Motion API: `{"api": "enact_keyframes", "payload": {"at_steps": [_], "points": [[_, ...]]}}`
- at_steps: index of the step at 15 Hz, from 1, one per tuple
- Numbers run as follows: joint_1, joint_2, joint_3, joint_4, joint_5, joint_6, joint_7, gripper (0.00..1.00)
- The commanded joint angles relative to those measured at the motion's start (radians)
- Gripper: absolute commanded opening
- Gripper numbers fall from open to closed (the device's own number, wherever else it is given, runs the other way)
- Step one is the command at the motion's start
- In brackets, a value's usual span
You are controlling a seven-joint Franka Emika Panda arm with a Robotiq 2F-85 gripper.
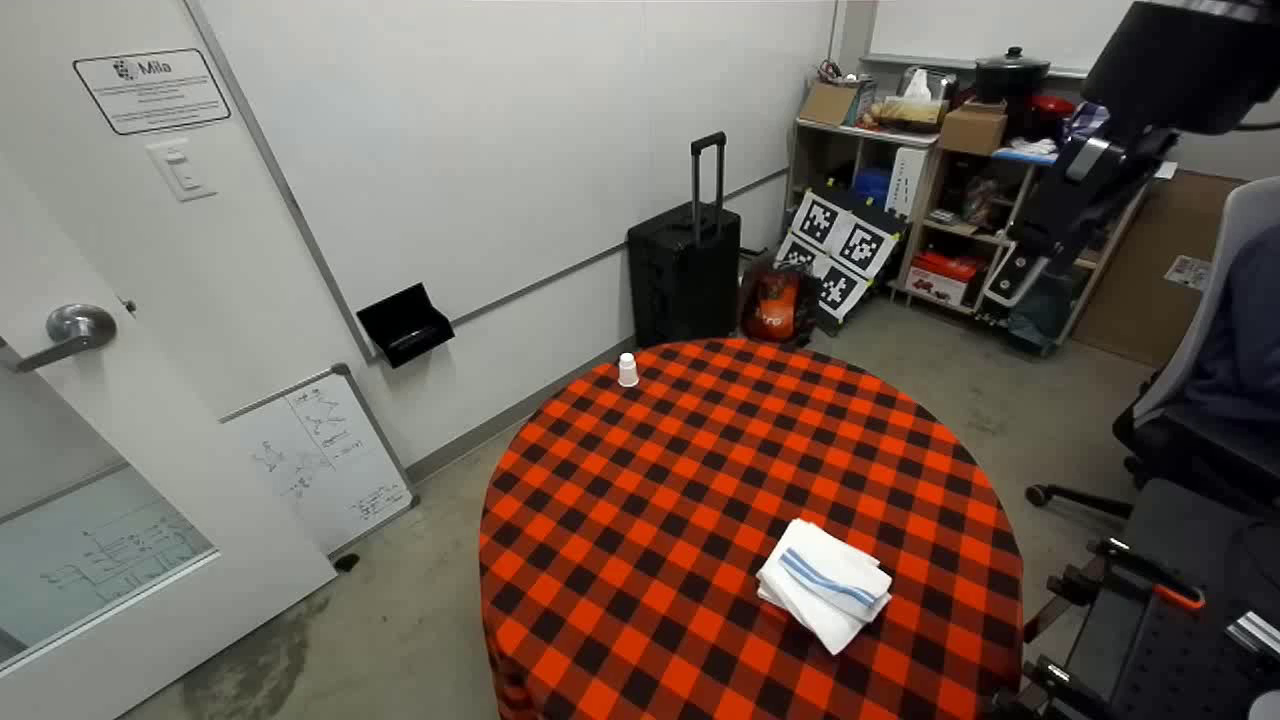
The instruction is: Unfold the cloth on the table once
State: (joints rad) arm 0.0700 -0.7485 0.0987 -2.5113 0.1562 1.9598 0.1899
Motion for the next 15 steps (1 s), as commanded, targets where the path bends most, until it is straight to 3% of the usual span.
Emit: {"api": "enact_keyframes", "payload": {"at_steps": [1, 5, 11, 15], "points": [[-0.006, 0.0, 0.004, 0.002, 0.003, -0.002, -0.003, 1.0], [-0.006, 0.0, 0.004, 0.002, 0.003, -0.002, -0.003, 1.0], [-0.014, 0.151, 0.014, -0.068, 0.049, 0.287, 0.037, 1.0], [-0.052, 0.304, 0.022, -0.113, 0.009, 0.503, 0.093, 1.0]]}}
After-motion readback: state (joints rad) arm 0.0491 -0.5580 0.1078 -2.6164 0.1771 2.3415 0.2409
